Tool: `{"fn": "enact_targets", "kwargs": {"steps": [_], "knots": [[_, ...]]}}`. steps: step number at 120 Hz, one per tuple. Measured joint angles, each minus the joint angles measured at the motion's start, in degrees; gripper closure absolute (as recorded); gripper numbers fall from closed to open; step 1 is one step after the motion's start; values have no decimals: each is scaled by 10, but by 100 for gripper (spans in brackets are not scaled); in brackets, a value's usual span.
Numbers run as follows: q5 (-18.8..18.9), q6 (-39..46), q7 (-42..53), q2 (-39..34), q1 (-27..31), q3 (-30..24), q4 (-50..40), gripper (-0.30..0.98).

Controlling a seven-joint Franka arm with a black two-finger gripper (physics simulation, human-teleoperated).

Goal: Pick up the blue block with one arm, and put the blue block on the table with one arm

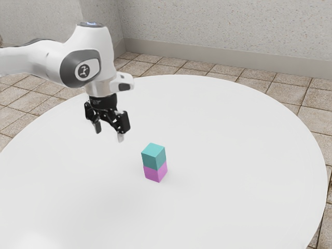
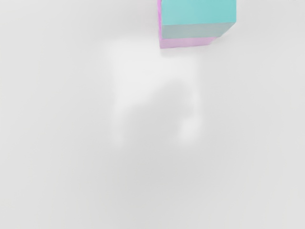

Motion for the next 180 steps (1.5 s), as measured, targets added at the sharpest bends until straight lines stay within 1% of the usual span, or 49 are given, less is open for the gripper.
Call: {"fn": "enact_targets", "kwargs": {"steps": [17,42,54,76,104,126,162,180], "knots": [[-3,34,0,8,-14,-2,-18,0],[-9,76,0,44,6,-19,-36,0],[-9,88,0,71,6,-23,-13,0],[-9,97,0,115,-26,-24,28,0],[-7,99,1,156,-22,-21,62,0],[-3,90,1,205,-18,-19,127,0],[10,79,9,261,-12,-17,172,0],[12,77,15,275,-10,-16,184,0]]}}
